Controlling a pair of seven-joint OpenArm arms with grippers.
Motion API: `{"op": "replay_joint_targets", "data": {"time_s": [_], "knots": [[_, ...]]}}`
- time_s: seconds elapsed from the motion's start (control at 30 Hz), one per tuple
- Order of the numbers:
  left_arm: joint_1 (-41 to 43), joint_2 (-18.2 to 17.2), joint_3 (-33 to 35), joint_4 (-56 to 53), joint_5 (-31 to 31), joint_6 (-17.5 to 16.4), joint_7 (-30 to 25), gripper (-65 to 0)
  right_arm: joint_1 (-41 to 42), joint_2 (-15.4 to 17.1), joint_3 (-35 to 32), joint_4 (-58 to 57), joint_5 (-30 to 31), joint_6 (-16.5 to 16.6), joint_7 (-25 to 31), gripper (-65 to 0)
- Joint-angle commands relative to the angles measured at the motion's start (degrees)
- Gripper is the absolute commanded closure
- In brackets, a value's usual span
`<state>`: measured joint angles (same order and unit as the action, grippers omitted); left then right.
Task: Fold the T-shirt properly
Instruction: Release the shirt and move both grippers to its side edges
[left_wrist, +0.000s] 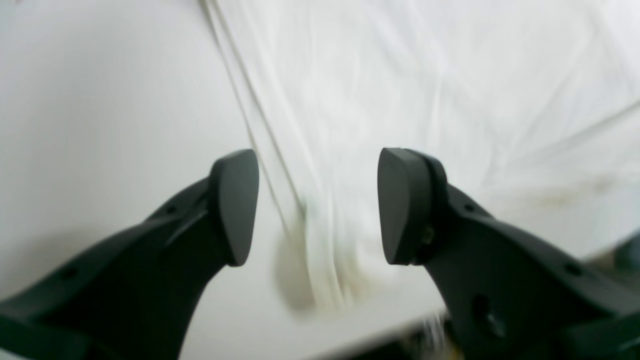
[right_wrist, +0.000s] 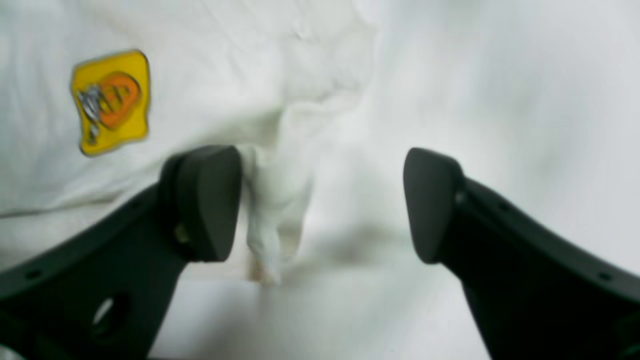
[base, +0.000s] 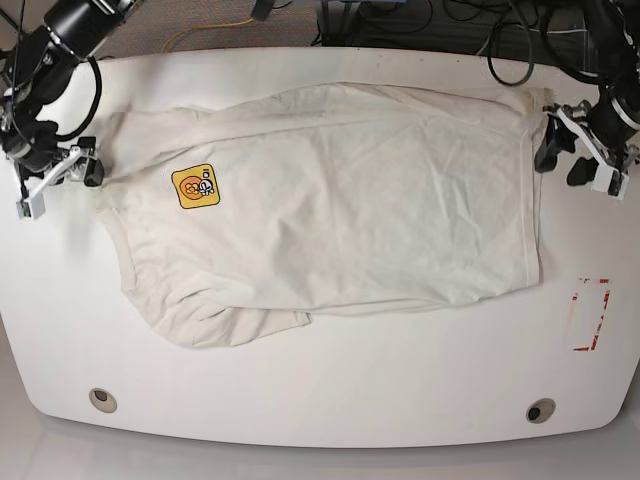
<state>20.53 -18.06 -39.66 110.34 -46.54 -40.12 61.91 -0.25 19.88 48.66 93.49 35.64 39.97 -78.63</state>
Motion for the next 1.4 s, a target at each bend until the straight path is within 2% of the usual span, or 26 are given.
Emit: {"op": "replay_joint_targets", "data": {"time_s": [0.0,0.13,0.3,0.47,0.7,0.8,1.03,1.2,1.37], "knots": [[-2.03,-1.06,-0.47,0.91,-1.85,0.12,-0.94,-35.4,3.72,1.44,-1.94,0.88,-2.80,0.03,0.87,-48.2],[-5.99,-0.88,-0.47,0.91,-0.80,0.12,2.40,-35.3,7.33,1.88,-3.96,0.88,-7.02,0.03,0.87,-48.5],[-10.82,0.09,0.06,0.82,6.85,0.12,4.51,-35.3,13.83,1.53,-8.01,-1.41,-10.98,0.03,2.45,-48.4],[-17.50,4.57,0.41,0.73,17.84,0.12,4.77,-35.3,22.36,1.62,-13.19,-13.19,-15.55,0.03,10.19,-48.2],[-25.06,7.91,3.48,-4.37,33.14,0.12,4.51,-35.3,33.44,1.53,-13.46,-33.49,-23.55,0.03,22.59,-48.2],[-27.08,9.32,3.40,-6.83,36.83,0.12,4.33,-35.3,36.95,1.62,-13.46,-41.14,-26.71,0.03,28.74,-48.2],[-28.05,9.58,3.31,-9.20,38.32,0.12,4.07,-35.1,42.84,3.02,-13.37,-58.99,-32.96,0.03,46.15,-48.2],[-28.05,10.99,3.48,-9.91,38.41,0.12,1.78,-35.1,45.22,3.64,-13.37,-70.15,-36.82,0.03,59.51,-48.2],[-27.00,11.25,4.27,-9.82,37.97,0.12,1.69,-35.1,44.95,3.64,-13.37,-71.73,-41.48,0.03,66.54,-48.2]]}}
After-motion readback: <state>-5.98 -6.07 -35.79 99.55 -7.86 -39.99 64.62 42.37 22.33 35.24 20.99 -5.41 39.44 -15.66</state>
